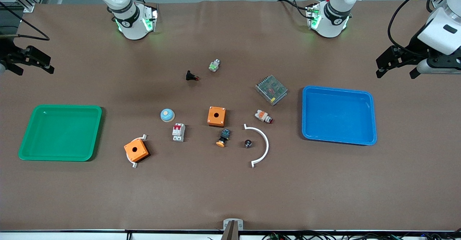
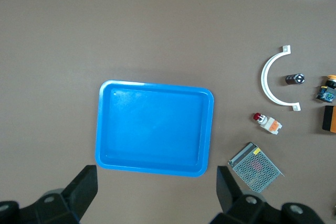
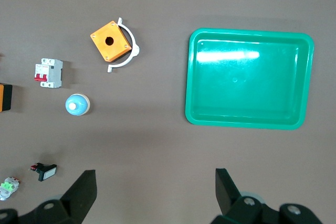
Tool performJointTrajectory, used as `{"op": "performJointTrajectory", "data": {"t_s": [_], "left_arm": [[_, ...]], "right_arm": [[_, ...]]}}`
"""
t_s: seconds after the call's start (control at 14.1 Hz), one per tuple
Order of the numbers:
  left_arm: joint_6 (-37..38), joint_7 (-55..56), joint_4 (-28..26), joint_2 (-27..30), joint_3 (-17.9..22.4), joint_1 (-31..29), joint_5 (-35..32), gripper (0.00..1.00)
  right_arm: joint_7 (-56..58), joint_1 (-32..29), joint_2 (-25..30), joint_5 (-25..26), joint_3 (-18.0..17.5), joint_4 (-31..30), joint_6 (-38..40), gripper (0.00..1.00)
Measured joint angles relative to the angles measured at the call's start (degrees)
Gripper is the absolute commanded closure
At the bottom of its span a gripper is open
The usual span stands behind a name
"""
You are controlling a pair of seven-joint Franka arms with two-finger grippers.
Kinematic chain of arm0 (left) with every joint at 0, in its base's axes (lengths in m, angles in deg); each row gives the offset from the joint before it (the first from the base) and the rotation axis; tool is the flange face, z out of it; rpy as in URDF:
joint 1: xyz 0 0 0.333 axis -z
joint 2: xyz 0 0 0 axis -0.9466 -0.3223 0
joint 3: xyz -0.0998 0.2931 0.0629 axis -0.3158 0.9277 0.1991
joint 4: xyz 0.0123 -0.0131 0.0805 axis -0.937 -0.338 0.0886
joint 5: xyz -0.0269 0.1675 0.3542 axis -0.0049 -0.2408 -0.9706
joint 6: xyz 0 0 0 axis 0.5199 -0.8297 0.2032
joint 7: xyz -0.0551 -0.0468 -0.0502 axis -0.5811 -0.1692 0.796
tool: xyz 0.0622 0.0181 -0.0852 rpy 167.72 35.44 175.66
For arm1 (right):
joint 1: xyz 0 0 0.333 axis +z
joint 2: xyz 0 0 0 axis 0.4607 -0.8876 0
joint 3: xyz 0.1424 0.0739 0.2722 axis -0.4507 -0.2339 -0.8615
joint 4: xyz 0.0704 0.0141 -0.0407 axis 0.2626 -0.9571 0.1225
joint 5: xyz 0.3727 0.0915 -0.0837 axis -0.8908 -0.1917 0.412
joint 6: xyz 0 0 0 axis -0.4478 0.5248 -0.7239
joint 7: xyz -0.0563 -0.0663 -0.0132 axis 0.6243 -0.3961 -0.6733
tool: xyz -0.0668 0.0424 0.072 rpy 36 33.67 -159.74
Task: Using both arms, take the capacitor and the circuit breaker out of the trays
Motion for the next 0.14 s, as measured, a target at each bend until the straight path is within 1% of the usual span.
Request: {"op": "performJointTrajectory", "data": {"t_s": [0.14], "left_arm": [[0.5,0.0,0.3,-0.2,0.0,-0.1,0.0,0.00]], "right_arm": [[0.0,0.2,0.0,0.0,-0.1,0.0,0.0,0.00]]}}
